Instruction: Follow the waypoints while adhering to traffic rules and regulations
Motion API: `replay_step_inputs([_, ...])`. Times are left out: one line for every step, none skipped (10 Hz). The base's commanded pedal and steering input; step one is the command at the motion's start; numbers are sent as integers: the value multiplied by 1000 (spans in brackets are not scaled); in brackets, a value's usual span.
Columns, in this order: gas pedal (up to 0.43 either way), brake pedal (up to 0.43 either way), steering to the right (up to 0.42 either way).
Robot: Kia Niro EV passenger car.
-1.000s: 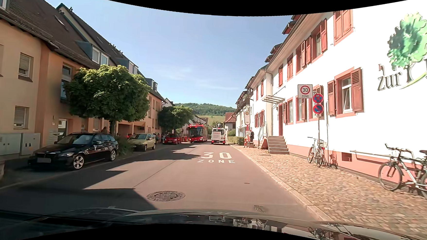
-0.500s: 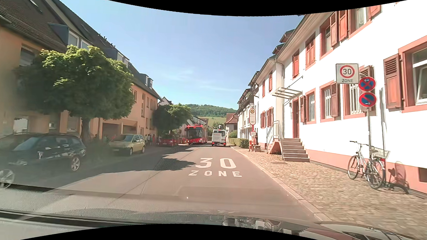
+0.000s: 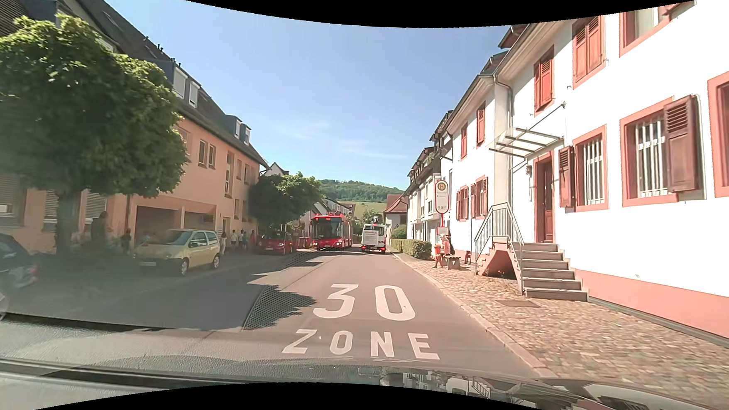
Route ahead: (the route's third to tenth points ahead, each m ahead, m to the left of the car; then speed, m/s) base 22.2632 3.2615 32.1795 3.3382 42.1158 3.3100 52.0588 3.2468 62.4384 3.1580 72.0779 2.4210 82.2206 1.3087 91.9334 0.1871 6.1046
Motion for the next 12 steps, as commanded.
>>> replay_step_inputs([87, 0, -3])
replay_step_inputs([87, 0, -5])
replay_step_inputs([87, 0, -4])
replay_step_inputs([87, 0, -3])
replay_step_inputs([79, 0, -4])
replay_step_inputs([79, 0, -5])
replay_step_inputs([79, 0, -6])
replay_step_inputs([79, 0, -5])
replay_step_inputs([79, 0, -5])
replay_step_inputs([79, 0, -5])
replay_step_inputs([79, 0, -5])
replay_step_inputs([79, 0, -5])
